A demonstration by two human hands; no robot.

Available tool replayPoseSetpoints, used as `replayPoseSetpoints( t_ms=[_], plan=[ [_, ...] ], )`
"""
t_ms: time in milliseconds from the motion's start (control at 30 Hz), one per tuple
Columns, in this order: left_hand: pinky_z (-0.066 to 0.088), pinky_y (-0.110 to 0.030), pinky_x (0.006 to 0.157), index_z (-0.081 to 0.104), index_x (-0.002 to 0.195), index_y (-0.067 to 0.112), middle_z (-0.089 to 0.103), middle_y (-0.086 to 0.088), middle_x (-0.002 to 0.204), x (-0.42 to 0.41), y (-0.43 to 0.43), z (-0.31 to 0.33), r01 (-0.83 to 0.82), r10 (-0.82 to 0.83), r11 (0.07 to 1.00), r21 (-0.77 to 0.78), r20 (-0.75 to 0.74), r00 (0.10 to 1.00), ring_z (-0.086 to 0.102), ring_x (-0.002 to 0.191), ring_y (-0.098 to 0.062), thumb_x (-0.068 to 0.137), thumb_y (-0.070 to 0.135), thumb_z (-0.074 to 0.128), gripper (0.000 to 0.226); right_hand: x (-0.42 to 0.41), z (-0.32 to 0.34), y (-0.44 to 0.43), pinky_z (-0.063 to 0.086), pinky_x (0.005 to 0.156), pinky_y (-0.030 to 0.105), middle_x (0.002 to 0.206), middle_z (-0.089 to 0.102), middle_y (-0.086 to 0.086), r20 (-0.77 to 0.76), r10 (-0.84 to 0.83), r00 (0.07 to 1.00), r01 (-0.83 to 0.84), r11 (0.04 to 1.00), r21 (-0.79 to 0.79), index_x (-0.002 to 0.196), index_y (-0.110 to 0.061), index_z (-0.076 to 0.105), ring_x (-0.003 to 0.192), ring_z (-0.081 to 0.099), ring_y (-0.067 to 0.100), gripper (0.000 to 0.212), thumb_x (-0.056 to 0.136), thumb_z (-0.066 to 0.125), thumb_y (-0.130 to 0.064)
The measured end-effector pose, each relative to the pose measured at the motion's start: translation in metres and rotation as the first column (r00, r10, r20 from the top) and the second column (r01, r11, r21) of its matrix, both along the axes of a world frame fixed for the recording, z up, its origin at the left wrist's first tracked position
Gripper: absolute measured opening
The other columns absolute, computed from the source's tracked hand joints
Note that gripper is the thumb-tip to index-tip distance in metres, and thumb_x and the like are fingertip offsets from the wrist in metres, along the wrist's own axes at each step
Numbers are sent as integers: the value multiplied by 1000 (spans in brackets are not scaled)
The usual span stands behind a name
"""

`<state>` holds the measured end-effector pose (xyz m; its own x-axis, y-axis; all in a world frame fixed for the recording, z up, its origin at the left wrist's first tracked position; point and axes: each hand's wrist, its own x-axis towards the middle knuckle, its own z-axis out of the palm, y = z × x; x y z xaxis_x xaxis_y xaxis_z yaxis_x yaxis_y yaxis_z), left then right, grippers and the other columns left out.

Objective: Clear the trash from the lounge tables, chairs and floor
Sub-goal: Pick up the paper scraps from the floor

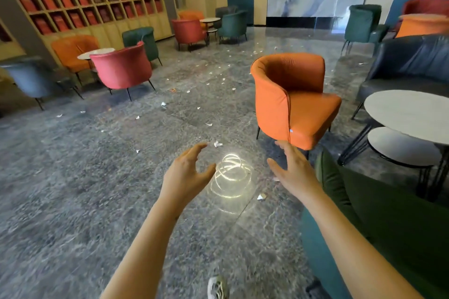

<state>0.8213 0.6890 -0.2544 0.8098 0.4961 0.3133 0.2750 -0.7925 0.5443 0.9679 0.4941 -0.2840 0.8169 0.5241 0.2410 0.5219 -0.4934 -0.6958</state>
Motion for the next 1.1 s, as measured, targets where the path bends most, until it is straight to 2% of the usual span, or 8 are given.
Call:
replayPoseSetpoints(
  t_ms=[200, 400, 533, 633, 867, 1100],
  plan=[
    [46, -28, 82, 49, 130, 23, 58, 1, 127, 132, 113, -31, 69, -69, 998, -13, -46, 997, 58, 110, -16, 83, 37, 64, 51, 124, -32, 98, 37, 100, 47, 132, 49, 2, -51, -78, 996, 79, 997, 12, 130, -16, 44, 122, 44, 24, 45, 89, 58, -29],
    [47, -28, 83, 47, 133, 24, 55, 4, 131, 264, 227, -43, 144, -144, 990, -11, -121, 982, 57, 111, -15, 84, 37, 64, 53, 244, -55, 183, 36, 101, 51, 135, 47, 3, -125, -187, 975, 188, 982, 2, 132, -15, 43, 123, 44, 26, 49, 88, 60, -27],
    [43, -25, 79, 50, 129, 23, 58, 3, 124, 351, 269, -69, 241, -245, 970, -44, -154, 957, 57, 109, -15, 82, 30, 67, 50, 312, -89, 209, 39, 99, 45, 134, 47, 5, -180, -271, 946, 267, 963, -48, 133, -15, 43, 121, 45, 25, 49, 89, 59, -26],
    [45, -28, 82, 50, 129, 20, 58, 1, 125, 414, 284, -100, 294, -303, 953, -75, -199, 932, 57, 110, -18, 82, 26, 67, 51, 359, -121, 222, 39, 97, 39, 135, 46, 5, -225, -311, 923, 301, 950, -79, 133, -17, 43, 122, 45, 24, 48, 89, 59, -26],
    [49, -33, 85, 51, 131, 18, 58, -1, 125, 549, 335, -206, 370, -387, 922, -114, -329, 862, 58, 108, -19, 84, 27, 66, 51, 482, -236, 255, 36, 100, 38, 137, 45, 6, -311, -381, 871, 352, 925, -145, 133, -13, 43, 126, 42, 25, 48, 88, 61, -21],
    [45, -31, 89, 51, 131, 18, 57, -3, 128, 644, 372, -365, 409, -438, 898, -163, -424, 793, 58, 111, -21, 83, 26, 67, 52, 567, -391, 281, 36, 99, 38, 137, 45, 4, -349, -436, 830, 380, 899, -218, 133, -14, 43, 126, 42, 24, 49, 88, 61, -21]
  ],
)
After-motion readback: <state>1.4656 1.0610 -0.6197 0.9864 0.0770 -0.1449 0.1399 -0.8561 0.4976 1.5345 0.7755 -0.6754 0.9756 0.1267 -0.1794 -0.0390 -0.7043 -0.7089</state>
